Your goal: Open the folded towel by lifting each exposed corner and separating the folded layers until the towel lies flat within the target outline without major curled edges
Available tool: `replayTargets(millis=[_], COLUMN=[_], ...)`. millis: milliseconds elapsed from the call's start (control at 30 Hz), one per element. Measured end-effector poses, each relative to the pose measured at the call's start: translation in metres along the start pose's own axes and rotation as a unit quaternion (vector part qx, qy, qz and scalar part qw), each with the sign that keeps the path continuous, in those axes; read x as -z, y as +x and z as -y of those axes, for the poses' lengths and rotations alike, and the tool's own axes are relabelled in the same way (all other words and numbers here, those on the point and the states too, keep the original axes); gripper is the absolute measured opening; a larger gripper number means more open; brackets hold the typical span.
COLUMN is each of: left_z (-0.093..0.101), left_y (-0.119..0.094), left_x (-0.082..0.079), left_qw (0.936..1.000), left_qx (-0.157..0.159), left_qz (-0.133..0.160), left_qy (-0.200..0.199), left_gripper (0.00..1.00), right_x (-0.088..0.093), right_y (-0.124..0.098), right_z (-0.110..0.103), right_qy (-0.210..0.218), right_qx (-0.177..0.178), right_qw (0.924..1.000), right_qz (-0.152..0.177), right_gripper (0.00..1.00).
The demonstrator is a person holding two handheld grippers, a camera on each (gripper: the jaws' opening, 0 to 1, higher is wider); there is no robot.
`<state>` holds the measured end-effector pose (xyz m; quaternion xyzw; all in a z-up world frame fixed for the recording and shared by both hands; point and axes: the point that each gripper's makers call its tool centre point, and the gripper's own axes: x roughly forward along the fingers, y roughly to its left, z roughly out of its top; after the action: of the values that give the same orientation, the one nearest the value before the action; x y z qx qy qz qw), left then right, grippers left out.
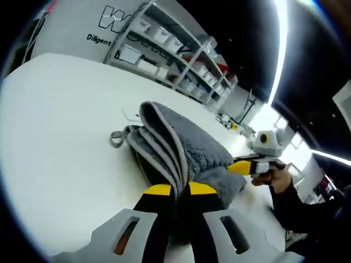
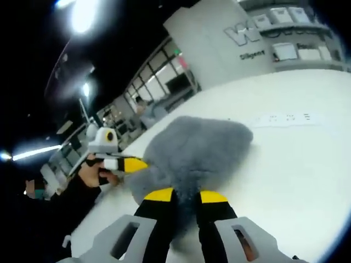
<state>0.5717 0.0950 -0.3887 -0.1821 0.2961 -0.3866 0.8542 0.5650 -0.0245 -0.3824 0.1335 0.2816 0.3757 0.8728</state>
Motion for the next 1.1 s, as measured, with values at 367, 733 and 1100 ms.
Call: replayTargets(millis=[367, 733, 1100], left_z=[0.009, 0.017, 0.026], left_y=[-0.010, -0.011, -0.021], left_x=[0.008, 0.014, 0.025], left_qw=[0.9996, 0.9993, 0.9986], left_qx=[-0.007, 0.003, 0.012], left_qz=[0.011, 0.011, 0.004], left_qy=[0.025, 0.037, 0.051], left_gripper=[0.07, 0.07, 0.07], right_x=[0.012, 0.019, 0.029], right_y=[-0.012, -0.018, -0.024], right_z=[-0.014, -0.014, -0.026], right_qy=[0.012, 0.044, 0.003], right_qx=[-0.021, -0.042, -0.040], right_qw=[0.9997, 0.9981, 0.9992], right_qz=[0.005, 0.011, -0.005], right_gripper=[0.09, 0.11, 0.12])
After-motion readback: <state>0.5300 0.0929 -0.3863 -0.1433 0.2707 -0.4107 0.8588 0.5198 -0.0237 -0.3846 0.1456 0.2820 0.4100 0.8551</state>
